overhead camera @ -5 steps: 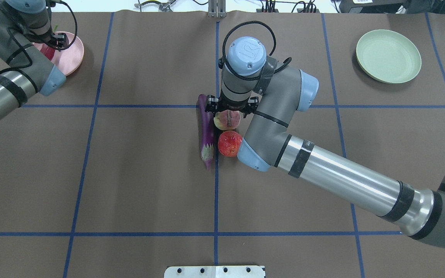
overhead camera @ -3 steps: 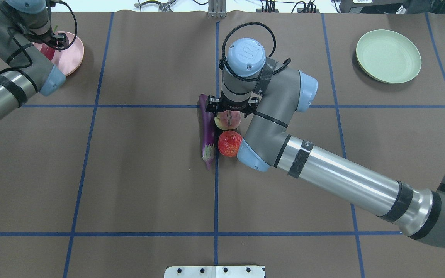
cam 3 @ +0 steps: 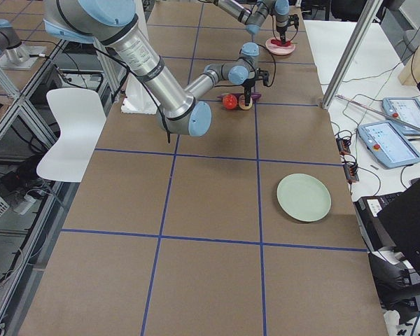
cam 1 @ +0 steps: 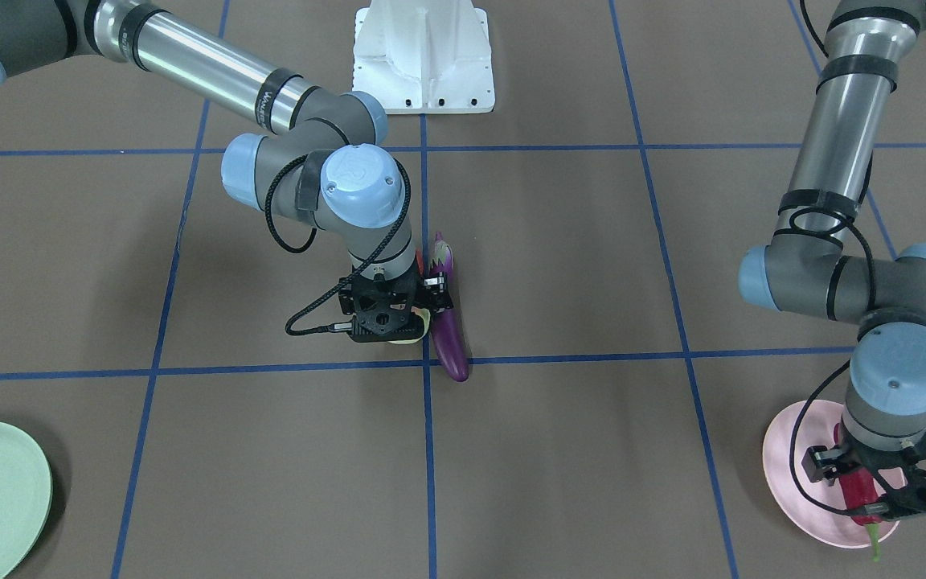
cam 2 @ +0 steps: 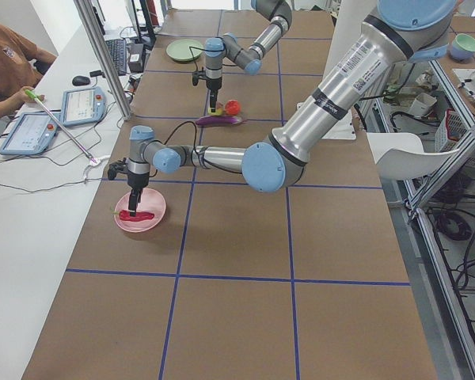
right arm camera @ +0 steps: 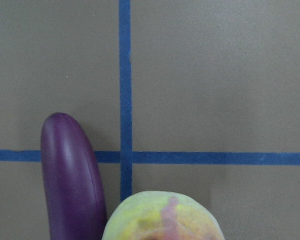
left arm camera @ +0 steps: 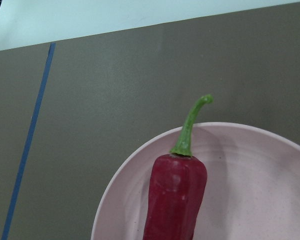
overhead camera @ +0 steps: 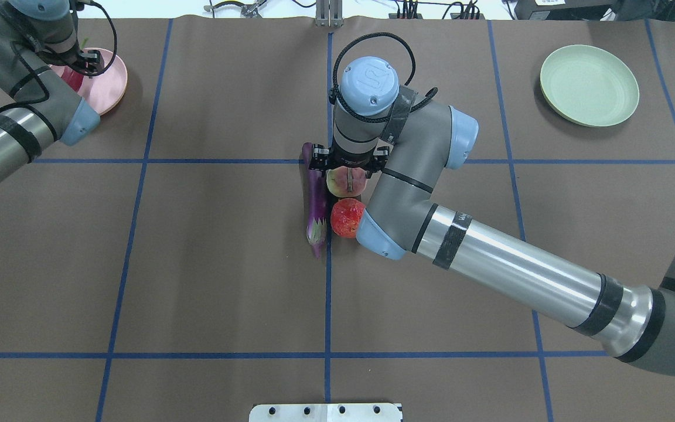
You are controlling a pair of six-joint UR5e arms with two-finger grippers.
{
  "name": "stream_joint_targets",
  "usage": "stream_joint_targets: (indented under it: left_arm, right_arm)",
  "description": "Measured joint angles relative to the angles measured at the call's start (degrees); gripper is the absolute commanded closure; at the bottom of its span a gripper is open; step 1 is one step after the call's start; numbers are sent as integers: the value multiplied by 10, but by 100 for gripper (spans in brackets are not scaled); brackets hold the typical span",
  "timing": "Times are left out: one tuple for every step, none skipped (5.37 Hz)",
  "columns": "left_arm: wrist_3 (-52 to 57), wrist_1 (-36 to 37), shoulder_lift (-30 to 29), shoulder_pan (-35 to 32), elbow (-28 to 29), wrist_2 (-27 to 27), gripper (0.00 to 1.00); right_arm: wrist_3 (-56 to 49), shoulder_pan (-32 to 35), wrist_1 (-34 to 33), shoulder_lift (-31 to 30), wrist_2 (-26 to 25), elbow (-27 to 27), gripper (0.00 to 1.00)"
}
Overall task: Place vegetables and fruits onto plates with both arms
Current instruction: 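Grasp the yellow-pink peach with right gripper while left gripper releases chili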
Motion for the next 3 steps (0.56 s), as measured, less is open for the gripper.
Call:
stream_joint_targets:
  left_arm:
    - [0, 0, 0, 0, 0, 0, 0]
    - [-1, 1, 0, 1, 0, 0, 0]
    - [-1, 1, 0, 1, 0, 0, 0]
  right_arm:
    - [-1, 0, 0, 0, 0, -3, 0]
    - [-2, -1, 0, 0, 0, -7, 0]
    - [-3, -2, 0, -1, 0, -9, 5]
